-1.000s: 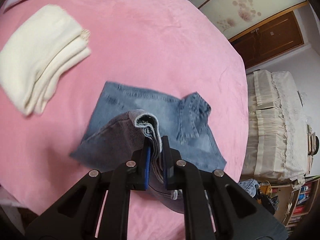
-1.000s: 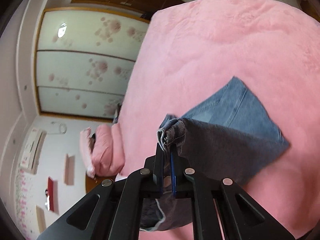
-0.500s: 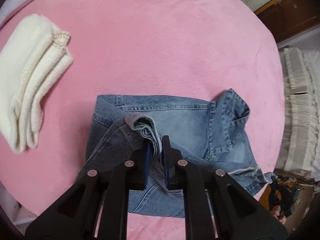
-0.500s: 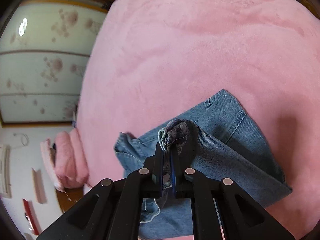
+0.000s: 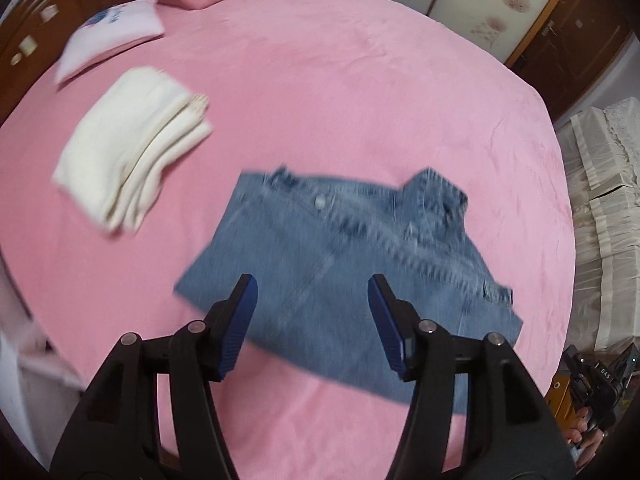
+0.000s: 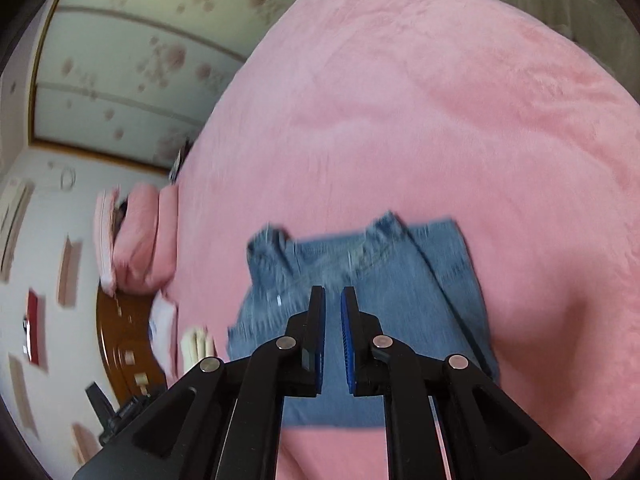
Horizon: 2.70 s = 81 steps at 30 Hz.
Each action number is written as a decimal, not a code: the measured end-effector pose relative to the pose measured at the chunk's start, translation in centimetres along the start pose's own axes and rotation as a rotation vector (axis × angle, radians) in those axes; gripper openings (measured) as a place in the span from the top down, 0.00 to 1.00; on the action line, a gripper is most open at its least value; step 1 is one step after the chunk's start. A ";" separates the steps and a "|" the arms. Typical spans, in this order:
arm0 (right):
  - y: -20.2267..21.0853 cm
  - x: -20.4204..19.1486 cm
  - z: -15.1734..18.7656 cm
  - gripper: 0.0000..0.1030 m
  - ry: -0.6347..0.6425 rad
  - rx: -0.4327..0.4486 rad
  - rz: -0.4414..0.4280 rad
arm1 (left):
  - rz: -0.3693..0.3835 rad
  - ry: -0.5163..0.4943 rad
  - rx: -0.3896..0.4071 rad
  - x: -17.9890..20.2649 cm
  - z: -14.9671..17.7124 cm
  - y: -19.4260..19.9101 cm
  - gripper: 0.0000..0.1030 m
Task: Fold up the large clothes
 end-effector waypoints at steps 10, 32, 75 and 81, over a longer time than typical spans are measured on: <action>2.0 0.5 15.8 0.91 0.443 -0.143 0.105 | 0.006 -0.064 -0.065 2.4 15.6 3.6 0.47; -8.1 -1.6 39.2 0.79 0.278 0.103 0.148 | 0.228 -0.509 -0.124 0.0 18.4 -7.7 0.59; -16.6 13.3 12.5 1.00 0.221 0.248 0.542 | -0.139 -0.192 -0.087 -13.1 1.2 -25.3 0.98; -16.9 8.2 15.8 1.00 0.298 0.245 0.524 | -0.008 -0.269 -0.001 -8.5 3.2 -20.0 0.99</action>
Point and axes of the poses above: each gripper's, at about its wrist camera, not at the fingertips, and y roughly against the way its jaws point, x to its right, z to its underside, the point moved 6 cm from there along -y, roughly the way its jaws point, and after that the axes turned 3 degrees about -y, right-handed, at the moved point
